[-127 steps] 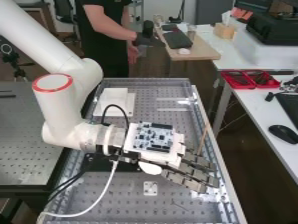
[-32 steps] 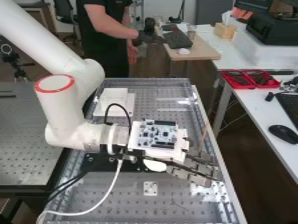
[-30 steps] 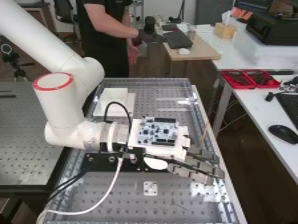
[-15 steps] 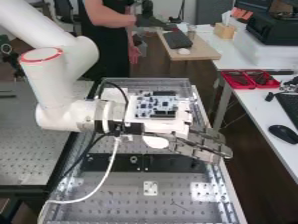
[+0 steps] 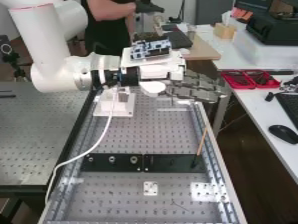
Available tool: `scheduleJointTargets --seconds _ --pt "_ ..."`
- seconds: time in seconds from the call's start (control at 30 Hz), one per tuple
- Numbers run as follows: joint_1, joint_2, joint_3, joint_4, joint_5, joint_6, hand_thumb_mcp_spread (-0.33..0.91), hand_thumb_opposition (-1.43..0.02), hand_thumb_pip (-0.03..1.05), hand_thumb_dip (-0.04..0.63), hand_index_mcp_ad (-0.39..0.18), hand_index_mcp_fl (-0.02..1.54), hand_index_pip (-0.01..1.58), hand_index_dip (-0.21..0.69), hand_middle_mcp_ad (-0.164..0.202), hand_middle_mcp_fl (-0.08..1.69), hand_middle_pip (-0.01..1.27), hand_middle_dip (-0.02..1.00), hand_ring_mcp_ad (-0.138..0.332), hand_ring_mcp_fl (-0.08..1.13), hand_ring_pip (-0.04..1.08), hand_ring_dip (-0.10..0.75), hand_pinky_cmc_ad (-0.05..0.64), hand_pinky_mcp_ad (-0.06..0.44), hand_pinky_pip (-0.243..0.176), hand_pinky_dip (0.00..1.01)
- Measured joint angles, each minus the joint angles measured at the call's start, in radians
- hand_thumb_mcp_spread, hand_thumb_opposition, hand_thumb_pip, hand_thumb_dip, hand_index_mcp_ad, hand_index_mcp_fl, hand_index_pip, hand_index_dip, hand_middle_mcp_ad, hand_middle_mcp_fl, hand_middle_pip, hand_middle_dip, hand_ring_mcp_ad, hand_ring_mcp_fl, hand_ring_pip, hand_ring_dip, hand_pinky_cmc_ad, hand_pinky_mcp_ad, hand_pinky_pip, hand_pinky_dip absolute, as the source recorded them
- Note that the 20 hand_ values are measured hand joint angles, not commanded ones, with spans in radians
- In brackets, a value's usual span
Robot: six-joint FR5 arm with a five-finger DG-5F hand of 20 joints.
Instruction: Grab the drill bit and place it in the clear container
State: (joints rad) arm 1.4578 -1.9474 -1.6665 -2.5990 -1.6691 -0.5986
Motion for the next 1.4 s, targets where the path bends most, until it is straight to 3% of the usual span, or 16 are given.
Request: scheduleJointTargets --seconds 0.53,0.97,1.4 --pt "0.186 0.035 -0.016 -0.024 -0.021 0.021 0.65 -0.95 0.42 0.244 -0.134 0.89 1.02 0.22 0.075 0.35 0.14 0.2 0.188 0.13 0.11 0.017 0.361 0.164 -0.093 0.18" --pt "0.306 -0.071 0.033 -0.043 -0.017 0.064 0.64 -0.96 0.42 0.244 -0.134 0.9 1.01 0.22 0.075 0.35 0.13 0.2 0.185 0.13 0.1 0.024 0.361 0.164 -0.089 0.18" --pt "0.315 -0.217 0.101 -0.104 0.039 0.07 0.64 -0.96 0.42 0.244 -0.134 0.9 1.01 0.22 0.075 0.35 0.13 0.2 0.185 0.13 0.1 0.024 0.361 0.164 -0.093 0.18"
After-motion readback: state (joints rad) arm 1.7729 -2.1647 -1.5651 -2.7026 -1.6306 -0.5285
